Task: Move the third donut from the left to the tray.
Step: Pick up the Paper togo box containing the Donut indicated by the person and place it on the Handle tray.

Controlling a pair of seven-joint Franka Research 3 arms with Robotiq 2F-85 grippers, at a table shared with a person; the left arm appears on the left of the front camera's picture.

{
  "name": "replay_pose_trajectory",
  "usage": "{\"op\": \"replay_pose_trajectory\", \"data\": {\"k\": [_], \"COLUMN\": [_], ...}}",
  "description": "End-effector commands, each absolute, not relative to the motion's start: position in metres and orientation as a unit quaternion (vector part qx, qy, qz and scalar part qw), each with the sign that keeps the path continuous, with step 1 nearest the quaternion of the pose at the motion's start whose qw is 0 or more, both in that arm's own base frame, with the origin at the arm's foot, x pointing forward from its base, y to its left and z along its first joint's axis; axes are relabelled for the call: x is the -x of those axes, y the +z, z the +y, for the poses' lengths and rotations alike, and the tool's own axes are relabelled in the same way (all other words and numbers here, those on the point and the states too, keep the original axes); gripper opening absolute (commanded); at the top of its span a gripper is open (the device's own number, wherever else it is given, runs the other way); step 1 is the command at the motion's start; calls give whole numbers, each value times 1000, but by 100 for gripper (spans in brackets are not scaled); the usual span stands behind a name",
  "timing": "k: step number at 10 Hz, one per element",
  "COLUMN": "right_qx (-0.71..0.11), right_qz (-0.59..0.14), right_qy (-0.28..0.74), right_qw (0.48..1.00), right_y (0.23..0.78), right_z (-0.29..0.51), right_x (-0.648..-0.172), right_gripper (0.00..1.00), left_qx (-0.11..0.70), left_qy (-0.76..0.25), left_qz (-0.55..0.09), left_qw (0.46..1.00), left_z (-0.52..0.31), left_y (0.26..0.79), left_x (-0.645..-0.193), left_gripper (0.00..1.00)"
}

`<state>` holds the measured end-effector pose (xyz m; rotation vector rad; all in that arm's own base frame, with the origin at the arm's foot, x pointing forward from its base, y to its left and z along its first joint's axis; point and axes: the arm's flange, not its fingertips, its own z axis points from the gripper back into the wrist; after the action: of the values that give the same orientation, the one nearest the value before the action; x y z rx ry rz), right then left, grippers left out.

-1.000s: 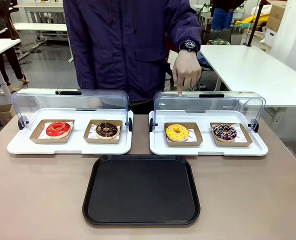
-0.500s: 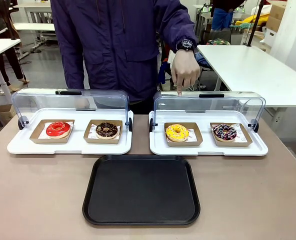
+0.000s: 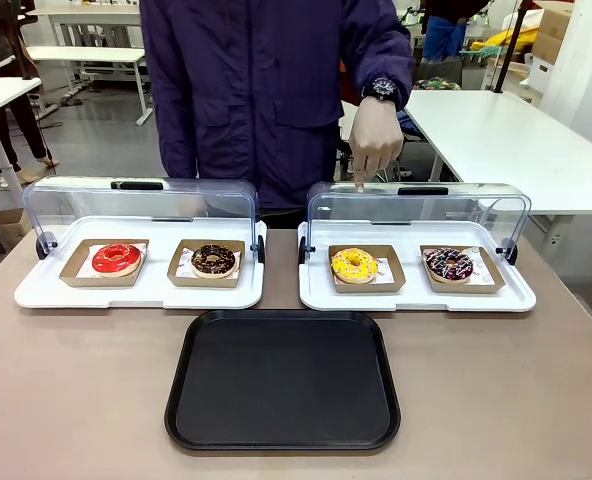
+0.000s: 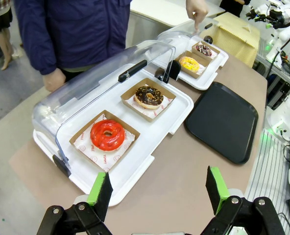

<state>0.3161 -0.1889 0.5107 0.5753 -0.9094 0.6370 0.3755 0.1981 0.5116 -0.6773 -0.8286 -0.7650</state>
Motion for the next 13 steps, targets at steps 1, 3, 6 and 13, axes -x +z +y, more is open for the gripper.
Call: {"op": "replay_pose_trajectory", "data": {"k": [1, 3, 6, 13], "right_qx": [-252, -225, -157, -52], "right_qz": [-407, -361, -289, -179], "right_qy": [328, 372, 445, 658], "right_qw": [815, 825, 833, 730], "right_y": [518, 525, 504, 447], "right_z": [-170, -126, -44, 126], "right_x": [-327, -349, -371, -389], "right_gripper": [100, 100, 100, 100], "left_qx": [317, 317, 317, 317], "left_qy": [-360, -360, -360, -360], "left_qz": [-389, -389, -389, -389], "left_qw": [786, 786, 786, 786], "left_z": [197, 197, 197, 197], "left_y": [513, 513, 513, 513], "left_x": [-375, -375, -375, -375], "left_gripper": [100, 100, 100, 100]}}
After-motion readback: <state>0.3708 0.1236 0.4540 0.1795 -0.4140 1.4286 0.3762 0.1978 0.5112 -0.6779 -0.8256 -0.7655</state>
